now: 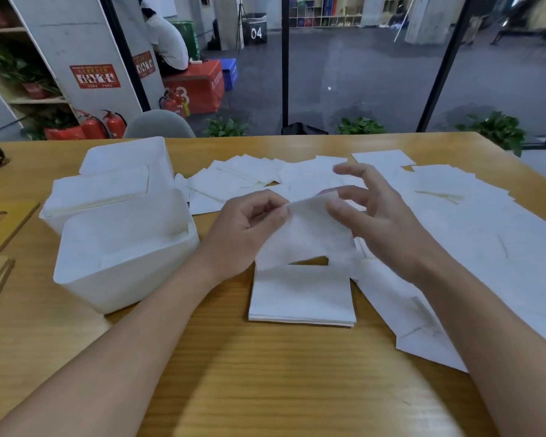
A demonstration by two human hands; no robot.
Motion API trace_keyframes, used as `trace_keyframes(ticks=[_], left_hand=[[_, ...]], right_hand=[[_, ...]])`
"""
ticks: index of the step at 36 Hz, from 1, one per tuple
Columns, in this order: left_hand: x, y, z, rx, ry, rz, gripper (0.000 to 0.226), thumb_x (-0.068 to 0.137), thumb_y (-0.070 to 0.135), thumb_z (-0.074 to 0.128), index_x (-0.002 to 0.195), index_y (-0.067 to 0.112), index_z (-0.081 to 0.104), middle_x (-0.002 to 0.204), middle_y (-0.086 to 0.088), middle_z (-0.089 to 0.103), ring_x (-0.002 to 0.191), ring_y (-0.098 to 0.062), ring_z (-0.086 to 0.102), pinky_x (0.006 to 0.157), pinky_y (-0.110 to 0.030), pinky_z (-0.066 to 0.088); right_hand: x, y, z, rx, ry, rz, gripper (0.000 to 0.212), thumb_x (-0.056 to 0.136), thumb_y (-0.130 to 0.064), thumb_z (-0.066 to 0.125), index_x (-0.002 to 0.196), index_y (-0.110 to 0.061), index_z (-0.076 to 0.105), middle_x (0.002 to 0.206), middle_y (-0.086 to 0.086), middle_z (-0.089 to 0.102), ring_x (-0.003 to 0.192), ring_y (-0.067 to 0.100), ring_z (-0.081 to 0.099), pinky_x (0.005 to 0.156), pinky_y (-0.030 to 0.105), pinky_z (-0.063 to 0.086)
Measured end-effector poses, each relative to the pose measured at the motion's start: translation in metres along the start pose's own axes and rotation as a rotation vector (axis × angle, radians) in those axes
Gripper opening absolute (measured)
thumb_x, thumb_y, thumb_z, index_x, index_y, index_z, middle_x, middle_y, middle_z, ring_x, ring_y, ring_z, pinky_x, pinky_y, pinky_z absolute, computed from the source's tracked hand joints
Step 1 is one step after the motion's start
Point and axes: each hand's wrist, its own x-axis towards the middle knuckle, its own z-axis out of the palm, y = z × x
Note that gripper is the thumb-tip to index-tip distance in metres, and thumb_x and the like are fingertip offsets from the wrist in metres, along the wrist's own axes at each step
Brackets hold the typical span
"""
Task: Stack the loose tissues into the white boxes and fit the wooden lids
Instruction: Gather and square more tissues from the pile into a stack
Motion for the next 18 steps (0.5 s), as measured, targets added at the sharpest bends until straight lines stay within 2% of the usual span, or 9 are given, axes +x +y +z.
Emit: trace_keyframes(ticks=[2, 4, 6, 8, 10, 12, 13, 15, 18], left_hand=[[-0.003, 0.005, -0.002, -0.007, -0.104, -0.025, 0.013, 0.11, 0.02, 0.069, 0.107, 0.013, 0.08, 0.097, -0.003, 0.077, 0.094, -0.023, 0.072, 0.083, -0.027, 0.054], [-0.005, 0.008, -0.003, 0.051, -0.187, -0.088, 0.011, 0.106, 0.03, 0.073, 0.109, 0.025, 0.082, 0.098, -0.001, 0.079, 0.096, -0.023, 0.074, 0.085, -0.036, 0.057], [-0.006, 0.01, -0.006, 0.133, -0.228, -0.158, 0.011, 0.101, 0.043, 0.077, 0.11, 0.038, 0.082, 0.095, 0.003, 0.08, 0.094, -0.018, 0.074, 0.078, -0.044, 0.054], [-0.007, 0.013, -0.01, 0.143, -0.251, -0.203, 0.013, 0.097, 0.048, 0.08, 0.108, 0.042, 0.081, 0.098, 0.013, 0.08, 0.097, -0.005, 0.073, 0.082, -0.036, 0.05], [-0.008, 0.015, -0.016, 0.113, -0.322, -0.269, 0.019, 0.096, 0.05, 0.081, 0.113, 0.04, 0.08, 0.1, 0.009, 0.082, 0.1, -0.011, 0.076, 0.091, -0.04, 0.054], [-0.009, 0.017, -0.018, 0.105, -0.401, -0.319, 0.023, 0.097, 0.05, 0.079, 0.118, 0.039, 0.076, 0.095, -0.001, 0.083, 0.093, -0.024, 0.078, 0.094, -0.049, 0.059], [-0.009, 0.016, -0.019, 0.123, -0.423, -0.331, 0.022, 0.099, 0.049, 0.078, 0.119, 0.04, 0.074, 0.089, -0.004, 0.081, 0.083, -0.025, 0.075, 0.089, -0.049, 0.057], [-0.01, 0.012, -0.018, 0.175, -0.46, -0.353, 0.017, 0.101, 0.045, 0.076, 0.118, 0.044, 0.071, 0.075, 0.0, 0.074, 0.066, -0.016, 0.065, 0.08, -0.043, 0.053], [-0.012, 0.01, -0.017, 0.218, -0.51, -0.389, 0.02, 0.102, 0.043, 0.075, 0.119, 0.048, 0.065, 0.068, 0.003, 0.069, 0.06, -0.011, 0.062, 0.071, -0.035, 0.049]], right_hand=[[-0.002, -0.003, 0.001, -0.082, -0.07, -0.023, 0.043, 0.095, -0.051, 0.081, 0.135, -0.045, 0.065, 0.113, -0.001, 0.079, 0.097, 0.018, 0.077, 0.084, 0.038, 0.06], [-0.002, -0.006, 0.003, -0.107, -0.116, -0.028, 0.022, 0.098, -0.032, 0.083, 0.119, -0.035, 0.076, 0.092, 0.005, 0.08, 0.081, 0.029, 0.074, 0.072, 0.031, 0.056], [-0.002, -0.006, 0.0, -0.14, -0.161, -0.015, 0.013, 0.099, -0.023, 0.082, 0.109, -0.031, 0.079, 0.079, 0.01, 0.076, 0.064, 0.025, 0.068, 0.06, 0.026, 0.053], [-0.003, -0.006, -0.007, -0.209, -0.259, 0.049, 0.011, 0.099, -0.024, 0.081, 0.107, -0.031, 0.078, 0.074, 0.009, 0.074, 0.057, 0.02, 0.066, 0.057, 0.024, 0.054], [-0.004, -0.003, -0.011, -0.275, -0.361, 0.134, 0.009, 0.099, -0.029, 0.08, 0.106, -0.033, 0.077, 0.068, 0.006, 0.073, 0.057, 0.021, 0.067, 0.059, 0.02, 0.052], [-0.005, 0.002, -0.012, -0.297, -0.381, 0.181, 0.007, 0.099, -0.032, 0.079, 0.104, -0.033, 0.076, 0.065, 0.006, 0.073, 0.057, 0.019, 0.065, 0.057, 0.017, 0.049], [-0.005, 0.005, -0.012, -0.294, -0.379, 0.194, 0.007, 0.098, -0.032, 0.08, 0.103, -0.032, 0.075, 0.064, 0.006, 0.072, 0.056, 0.019, 0.063, 0.056, 0.017, 0.048], [-0.004, 0.008, -0.011, -0.301, -0.388, 0.218, 0.009, 0.097, -0.033, 0.081, 0.101, -0.03, 0.074, 0.064, 0.007, 0.071, 0.054, 0.018, 0.058, 0.054, 0.016, 0.045], [-0.004, 0.01, -0.007, -0.326, -0.406, 0.25, 0.013, 0.096, -0.033, 0.082, 0.101, -0.028, 0.072, 0.063, 0.008, 0.069, 0.051, 0.017, 0.053, 0.048, 0.017, 0.04]])
